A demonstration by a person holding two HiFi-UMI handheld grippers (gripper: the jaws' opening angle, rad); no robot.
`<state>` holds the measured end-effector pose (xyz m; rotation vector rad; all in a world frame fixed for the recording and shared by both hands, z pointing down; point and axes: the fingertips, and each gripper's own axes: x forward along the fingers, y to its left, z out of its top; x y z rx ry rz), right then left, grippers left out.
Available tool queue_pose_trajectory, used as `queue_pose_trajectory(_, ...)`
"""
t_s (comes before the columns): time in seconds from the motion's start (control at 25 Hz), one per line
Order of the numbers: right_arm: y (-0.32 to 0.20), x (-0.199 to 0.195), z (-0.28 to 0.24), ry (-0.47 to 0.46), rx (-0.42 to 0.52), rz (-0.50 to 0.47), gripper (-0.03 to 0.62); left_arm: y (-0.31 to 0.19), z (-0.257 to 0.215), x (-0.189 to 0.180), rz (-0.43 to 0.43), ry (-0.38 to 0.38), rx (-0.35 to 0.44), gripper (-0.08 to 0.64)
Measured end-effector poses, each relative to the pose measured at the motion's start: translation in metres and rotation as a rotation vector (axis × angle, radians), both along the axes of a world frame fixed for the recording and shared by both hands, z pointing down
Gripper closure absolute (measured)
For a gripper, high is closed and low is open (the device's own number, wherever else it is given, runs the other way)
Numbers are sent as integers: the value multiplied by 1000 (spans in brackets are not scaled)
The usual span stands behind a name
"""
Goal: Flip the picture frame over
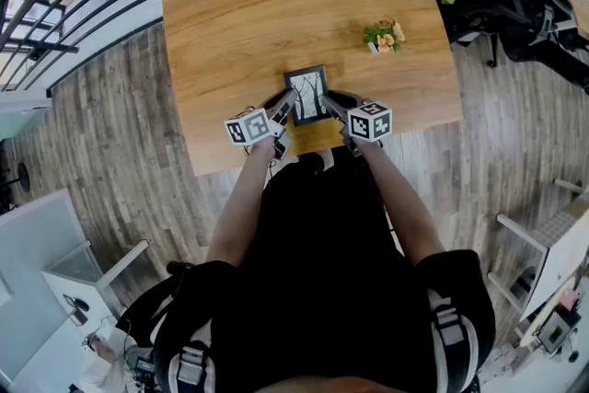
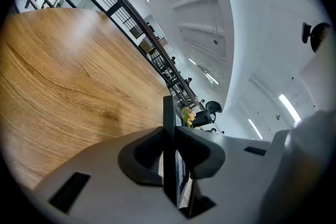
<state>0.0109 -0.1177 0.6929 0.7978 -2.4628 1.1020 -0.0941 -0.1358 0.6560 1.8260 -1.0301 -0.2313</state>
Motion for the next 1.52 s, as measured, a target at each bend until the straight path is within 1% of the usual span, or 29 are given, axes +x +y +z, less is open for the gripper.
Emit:
queue_pose_trajectory(0.2, -6, 0, 7, 40, 1, 1, 502, -4, 9, 2, -9, -51, -19, 466)
queue_pose_trajectory(0.32, -9, 1, 15, 70, -3, -14, 503, -7, 15, 4, -4, -89, -26, 465)
queue_pose_trajectory(0.48, -18, -2, 24, 97, -13, -32, 503, -15, 23, 3, -17, -130, -47, 465)
queue_pose_trajectory(0.8, -30, -4, 47, 172, -38, -7, 503, -30, 42, 3, -30, -227, -79, 465)
queue_pose_trajectory(0.96, -33, -3, 54, 178, -62, -7, 505, -34, 51, 4, -20, -241, -102, 462)
queue_pose_trajectory(1.16, -43, 1, 60, 193, -75, -16, 505, -45, 57, 8, -11, -250, -107, 459)
queue_pose_trajectory(1.52, -44, -7, 73, 226, -94, -29, 503, -48, 75, 0, -6, -286, -142, 454)
